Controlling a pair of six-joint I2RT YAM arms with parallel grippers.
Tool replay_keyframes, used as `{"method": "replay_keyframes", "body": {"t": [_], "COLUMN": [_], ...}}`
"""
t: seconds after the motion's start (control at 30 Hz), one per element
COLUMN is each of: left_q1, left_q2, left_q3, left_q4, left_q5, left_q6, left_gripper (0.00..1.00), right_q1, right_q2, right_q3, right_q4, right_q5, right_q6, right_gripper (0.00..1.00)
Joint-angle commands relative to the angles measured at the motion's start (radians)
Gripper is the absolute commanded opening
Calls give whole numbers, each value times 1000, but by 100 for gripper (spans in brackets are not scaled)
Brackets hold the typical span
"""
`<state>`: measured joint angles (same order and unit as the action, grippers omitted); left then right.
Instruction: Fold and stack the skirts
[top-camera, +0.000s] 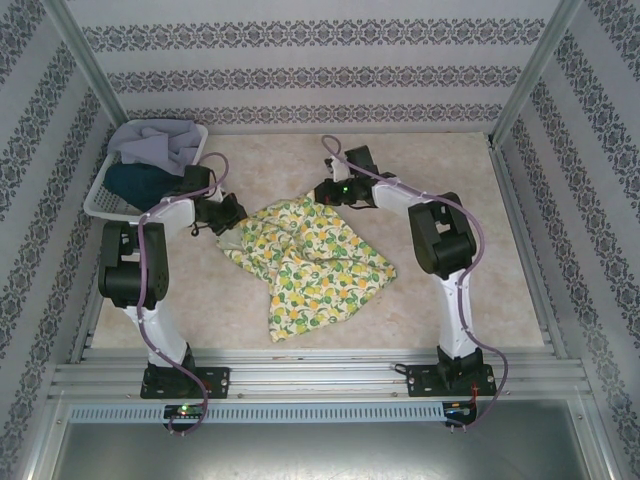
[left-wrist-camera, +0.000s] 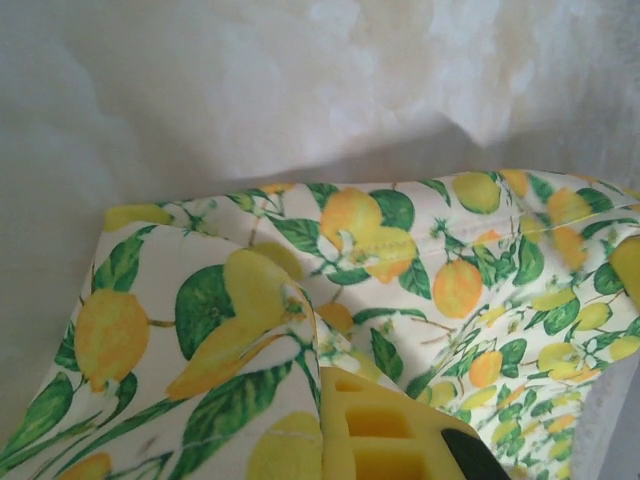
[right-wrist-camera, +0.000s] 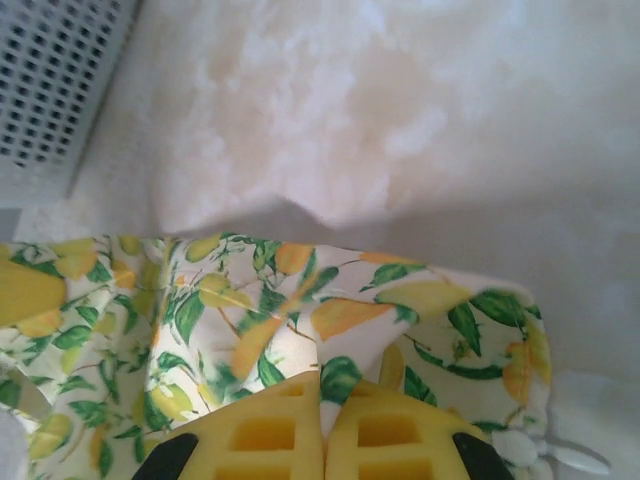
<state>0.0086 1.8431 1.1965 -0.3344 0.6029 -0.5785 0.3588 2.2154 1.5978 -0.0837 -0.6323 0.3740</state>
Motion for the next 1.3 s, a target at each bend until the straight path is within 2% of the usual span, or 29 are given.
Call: {"method": "replay_keyframes", "body": {"t": [0.0, 0.1, 0.23, 0.43, 0.63, 0.73, 0.93, 1.1, 1.27], "left_q1": [10, 12, 24, 33, 45, 51, 54, 52, 11], "left_q2": [-101, -192, -266, -215, -149, -152, -139, -64, 183], "left_q3": [98, 194, 325, 565, 796, 837, 847, 882, 929], "left_q4": [-113, -171, -203, -208, -357, -397, -348, -412, -543], "left_q5": [39, 50, 84, 249, 267, 287, 435, 405, 336], "left_q6": [69, 98, 89, 35, 106, 124, 29, 73, 181], "left_gripper": [0, 0, 0, 0, 0, 0, 0, 0, 0], "right_q1": [-46, -91, -135, -174, -262, -286, -281, -277, -275], "right_q2": [-190, -378, -600, -818, -968, -1031, -1038, -966, -754], "right_q3": [-81, -189, -273, -380, -471, -479, -429, -451, -497], "right_q4": [187, 284, 296, 335, 432, 420, 348, 232, 153], "right_q5": [-48, -63, -54, -23, -70, -105, -146, -106, -36], "right_q6": [42, 64, 24, -18, 27, 15, 74, 47, 13], "right_gripper": [0, 0, 0, 0, 0, 0, 0, 0, 0]}}
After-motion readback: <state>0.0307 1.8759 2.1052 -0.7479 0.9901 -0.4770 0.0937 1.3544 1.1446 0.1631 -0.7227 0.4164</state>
